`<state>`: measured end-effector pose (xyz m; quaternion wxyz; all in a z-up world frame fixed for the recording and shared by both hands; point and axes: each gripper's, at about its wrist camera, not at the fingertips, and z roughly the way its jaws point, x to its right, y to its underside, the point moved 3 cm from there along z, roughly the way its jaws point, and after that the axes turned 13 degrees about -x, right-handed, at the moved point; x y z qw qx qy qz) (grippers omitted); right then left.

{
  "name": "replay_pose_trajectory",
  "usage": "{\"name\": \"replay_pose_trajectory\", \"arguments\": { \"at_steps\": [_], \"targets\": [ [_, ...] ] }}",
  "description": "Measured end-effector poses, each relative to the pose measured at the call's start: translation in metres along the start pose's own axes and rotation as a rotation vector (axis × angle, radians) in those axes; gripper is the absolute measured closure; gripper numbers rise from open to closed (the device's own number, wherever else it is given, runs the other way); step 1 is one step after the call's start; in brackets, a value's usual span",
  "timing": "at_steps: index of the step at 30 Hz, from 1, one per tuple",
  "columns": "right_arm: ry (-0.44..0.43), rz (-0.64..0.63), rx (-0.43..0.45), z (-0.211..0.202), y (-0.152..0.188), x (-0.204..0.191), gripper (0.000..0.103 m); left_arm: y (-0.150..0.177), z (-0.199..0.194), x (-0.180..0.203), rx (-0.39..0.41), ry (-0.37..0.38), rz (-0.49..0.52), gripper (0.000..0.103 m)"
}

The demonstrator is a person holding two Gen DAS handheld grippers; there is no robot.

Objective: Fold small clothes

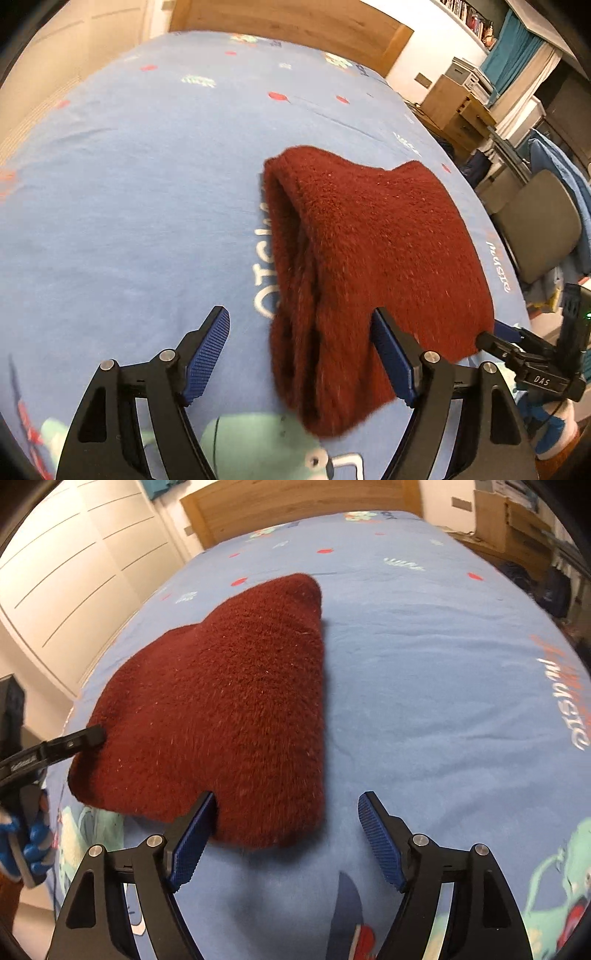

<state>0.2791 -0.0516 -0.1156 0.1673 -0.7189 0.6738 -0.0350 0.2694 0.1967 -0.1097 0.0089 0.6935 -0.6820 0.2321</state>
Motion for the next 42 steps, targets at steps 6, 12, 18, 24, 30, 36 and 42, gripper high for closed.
{"name": "replay_pose_trajectory", "arguments": {
  "at_steps": [6,12,18,24,30,36,42],
  "targets": [
    [0.054,0.024,0.023,-0.039,0.028,-0.015,0.025,0.035,-0.024,0.018,0.053,-0.085,-0.017,0.029],
    [0.085,0.029,0.072,-0.070,0.065,-0.034,0.025,0.073,-0.049,0.034,0.100,-0.162,-0.024,0.028],
    [0.127,0.013,0.130,-0.108,0.107,-0.053,0.024,0.119,-0.074,0.039,0.146,-0.225,-0.043,0.025],
    [0.151,0.025,0.181,-0.139,0.140,-0.059,0.024,0.154,-0.100,0.039,0.204,-0.279,-0.048,0.021],
    [0.159,0.062,0.223,-0.158,0.162,-0.059,0.024,0.182,-0.123,0.046,0.273,-0.327,-0.050,0.015],
    [0.168,0.085,0.269,-0.176,0.180,-0.061,0.023,0.200,-0.140,0.062,0.342,-0.362,-0.027,0.006],
    [0.203,0.110,0.320,-0.194,0.197,-0.059,0.017,0.215,-0.145,0.076,0.381,-0.395,-0.001,0.001]
  ]
}}
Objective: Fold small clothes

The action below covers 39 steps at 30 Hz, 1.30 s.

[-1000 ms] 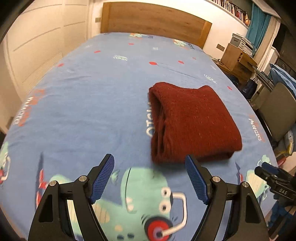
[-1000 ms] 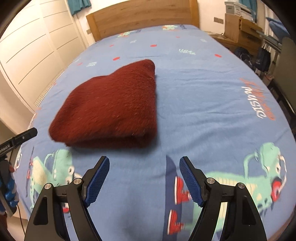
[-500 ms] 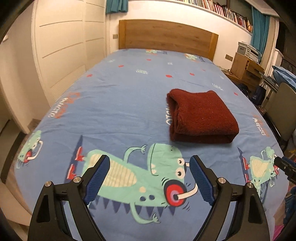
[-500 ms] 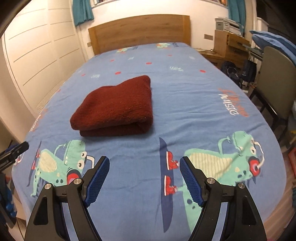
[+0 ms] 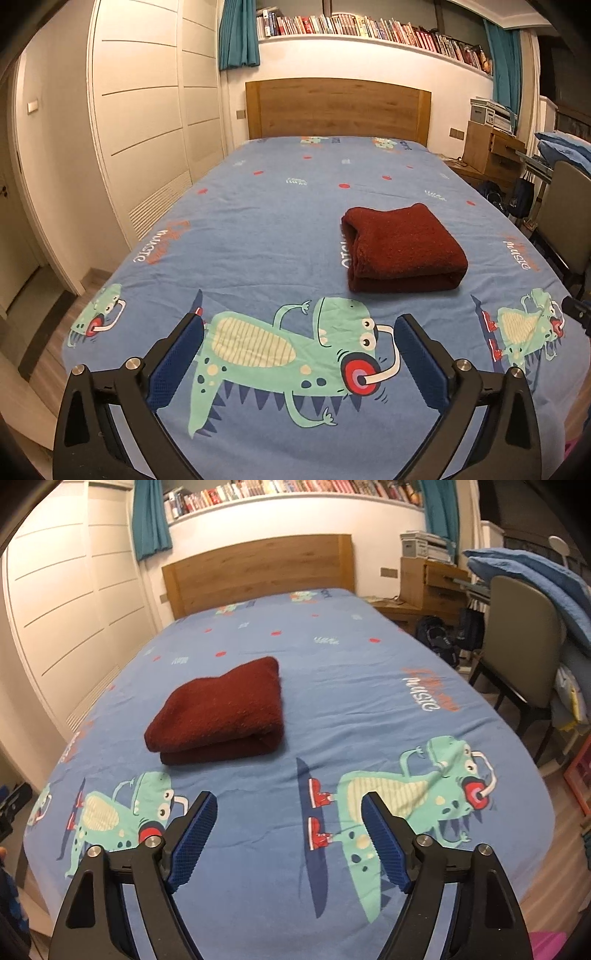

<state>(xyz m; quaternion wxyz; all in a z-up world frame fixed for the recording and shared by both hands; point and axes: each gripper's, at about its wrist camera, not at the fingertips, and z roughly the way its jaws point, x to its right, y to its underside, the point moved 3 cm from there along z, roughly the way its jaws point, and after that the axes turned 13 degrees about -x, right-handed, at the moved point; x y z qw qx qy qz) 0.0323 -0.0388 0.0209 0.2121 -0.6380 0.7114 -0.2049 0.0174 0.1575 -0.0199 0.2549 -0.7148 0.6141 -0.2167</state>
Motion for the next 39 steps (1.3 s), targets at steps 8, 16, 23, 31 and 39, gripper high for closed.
{"name": "replay_pose_trajectory", "arguments": {
  "at_steps": [8,16,23,31,39],
  "targets": [
    [0.029,0.032,0.036,-0.012,0.013,0.014,0.001,0.013,-0.005,0.007,0.014,-0.001,0.000,0.001],
    [0.039,0.056,0.044,-0.014,0.027,0.022,0.001,0.017,-0.006,0.015,0.016,0.011,-0.005,0.001],
    [0.053,0.057,0.051,-0.015,0.036,0.028,0.001,0.017,-0.007,0.023,0.022,0.012,-0.010,0.002],
    [0.059,0.073,0.052,-0.012,0.040,0.034,0.001,0.018,-0.007,0.031,0.036,-0.014,0.011,0.001],
    [0.059,0.071,0.045,-0.007,0.042,0.034,0.001,0.018,-0.004,0.031,0.031,-0.011,0.001,0.001]
  ]
}}
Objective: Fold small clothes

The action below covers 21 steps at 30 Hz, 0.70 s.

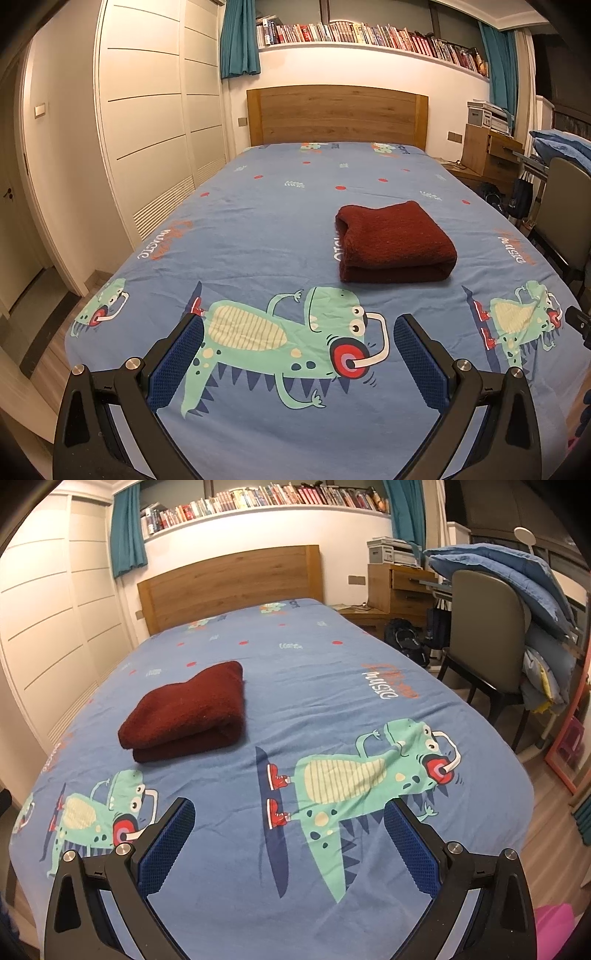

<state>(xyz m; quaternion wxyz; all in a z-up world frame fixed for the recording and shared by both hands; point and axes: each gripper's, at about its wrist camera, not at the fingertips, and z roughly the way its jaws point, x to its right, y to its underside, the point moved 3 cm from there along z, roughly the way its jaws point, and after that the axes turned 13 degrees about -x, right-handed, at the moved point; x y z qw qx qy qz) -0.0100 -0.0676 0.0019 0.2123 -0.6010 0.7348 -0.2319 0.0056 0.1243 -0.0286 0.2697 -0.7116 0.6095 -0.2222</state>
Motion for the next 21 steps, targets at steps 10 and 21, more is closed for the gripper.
{"name": "replay_pose_trajectory", "arguments": {
  "at_steps": [10,21],
  "targets": [
    [0.014,0.012,0.001,0.003,0.002,0.006,0.001,0.001,0.002,0.002,-0.007,0.025,-0.011,0.001],
    [0.022,0.019,-0.011,0.007,0.008,0.011,0.001,0.002,0.000,0.011,0.012,0.023,0.002,0.001]
  ]
}}
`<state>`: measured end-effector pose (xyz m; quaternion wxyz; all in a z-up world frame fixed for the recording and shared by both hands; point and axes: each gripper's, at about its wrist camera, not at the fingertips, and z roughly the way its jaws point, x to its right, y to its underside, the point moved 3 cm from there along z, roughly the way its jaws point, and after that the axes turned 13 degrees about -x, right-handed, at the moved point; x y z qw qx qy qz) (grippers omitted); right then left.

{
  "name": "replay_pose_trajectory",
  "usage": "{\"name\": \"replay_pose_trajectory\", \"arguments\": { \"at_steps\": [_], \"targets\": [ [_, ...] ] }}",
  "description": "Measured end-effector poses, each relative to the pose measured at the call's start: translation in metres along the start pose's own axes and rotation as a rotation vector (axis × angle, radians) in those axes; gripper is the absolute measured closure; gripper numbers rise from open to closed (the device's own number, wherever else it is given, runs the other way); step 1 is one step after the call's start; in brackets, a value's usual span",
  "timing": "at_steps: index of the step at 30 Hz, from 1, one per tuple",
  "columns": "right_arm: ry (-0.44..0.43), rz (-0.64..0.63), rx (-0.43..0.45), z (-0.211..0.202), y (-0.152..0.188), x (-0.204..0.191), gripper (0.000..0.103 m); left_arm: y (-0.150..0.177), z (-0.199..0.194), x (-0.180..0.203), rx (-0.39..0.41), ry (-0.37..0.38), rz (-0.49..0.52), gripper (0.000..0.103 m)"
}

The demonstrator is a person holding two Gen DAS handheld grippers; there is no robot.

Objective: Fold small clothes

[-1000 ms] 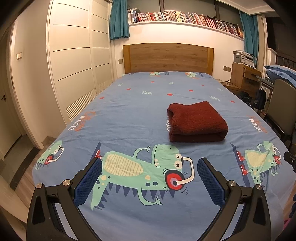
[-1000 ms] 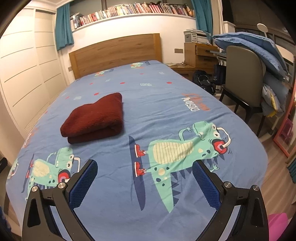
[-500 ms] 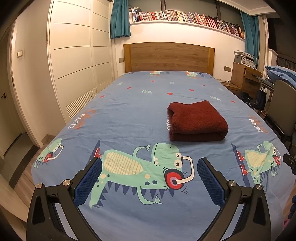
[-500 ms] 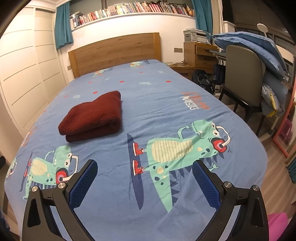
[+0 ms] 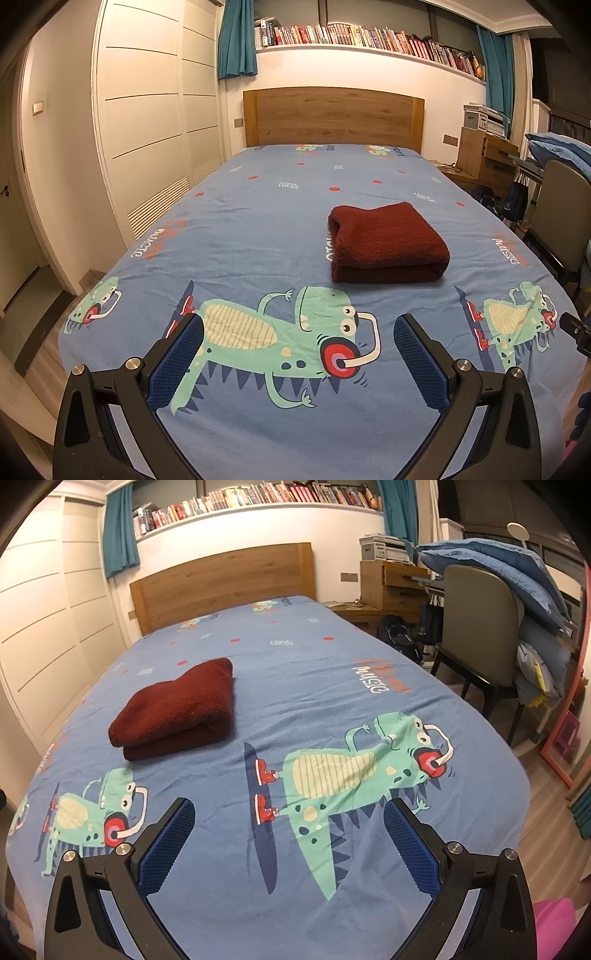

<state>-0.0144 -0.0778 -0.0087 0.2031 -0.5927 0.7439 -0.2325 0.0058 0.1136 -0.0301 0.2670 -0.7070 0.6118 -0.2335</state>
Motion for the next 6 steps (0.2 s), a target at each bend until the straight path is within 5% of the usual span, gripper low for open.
{"name": "replay_pose_trajectory", "arguments": {
  "at_steps": [6],
  "targets": [
    [-0.001,0.001,-0.007,0.0025,0.0029,-0.0008,0.001,-0.0002,-0.0016,0.0038,0.006,0.000,0.010,0.001]
  ]
}}
